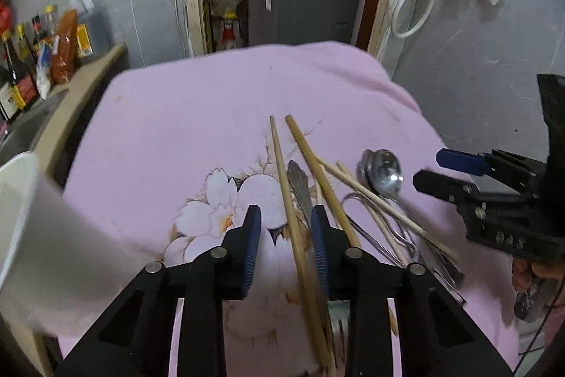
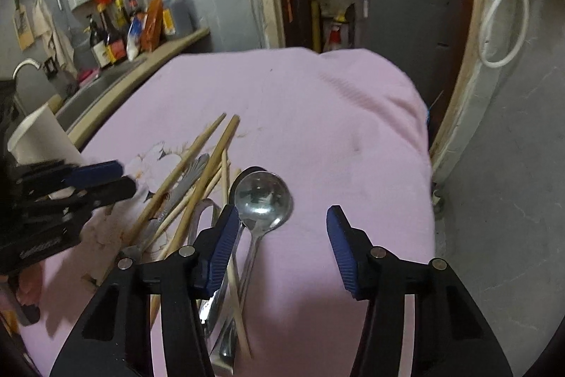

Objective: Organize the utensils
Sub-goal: 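Move both tools down toward the pile of utensils, then grasp a wooden chopstick with the left tool while the right tool grasps a steel spoon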

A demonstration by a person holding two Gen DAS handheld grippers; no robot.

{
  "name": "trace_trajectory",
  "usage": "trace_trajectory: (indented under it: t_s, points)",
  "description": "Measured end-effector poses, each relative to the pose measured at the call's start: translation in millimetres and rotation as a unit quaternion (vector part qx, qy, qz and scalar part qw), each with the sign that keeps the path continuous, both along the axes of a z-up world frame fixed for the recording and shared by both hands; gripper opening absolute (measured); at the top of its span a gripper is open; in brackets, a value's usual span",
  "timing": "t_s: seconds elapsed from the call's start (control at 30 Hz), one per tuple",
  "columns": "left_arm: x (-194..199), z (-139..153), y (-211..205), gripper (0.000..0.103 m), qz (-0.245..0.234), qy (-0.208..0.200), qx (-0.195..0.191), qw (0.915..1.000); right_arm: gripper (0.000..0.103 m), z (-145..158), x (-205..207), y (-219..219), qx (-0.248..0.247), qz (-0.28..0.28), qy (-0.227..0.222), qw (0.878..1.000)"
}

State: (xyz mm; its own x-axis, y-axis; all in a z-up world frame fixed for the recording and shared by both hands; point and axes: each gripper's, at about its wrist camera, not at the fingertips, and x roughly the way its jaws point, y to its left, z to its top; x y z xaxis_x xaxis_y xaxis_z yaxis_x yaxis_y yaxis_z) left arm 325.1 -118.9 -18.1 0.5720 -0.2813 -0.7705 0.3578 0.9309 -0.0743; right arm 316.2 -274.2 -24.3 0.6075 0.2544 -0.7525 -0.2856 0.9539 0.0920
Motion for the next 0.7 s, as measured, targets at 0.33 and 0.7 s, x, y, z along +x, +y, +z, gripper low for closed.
trace_trajectory:
  t_s: [0.33,0.7]
  points:
    - [37,-29,3,0.018,-0.002,0.067,-0.003,0.9978,0.049,-17,19,18,-0.020,0.032,0.021,0.999]
    - [54,-35,15,0.005,0.004,0.108,-0.042,0.9932,0.040,-27,33,18,0.001,0.037,0.041,0.998]
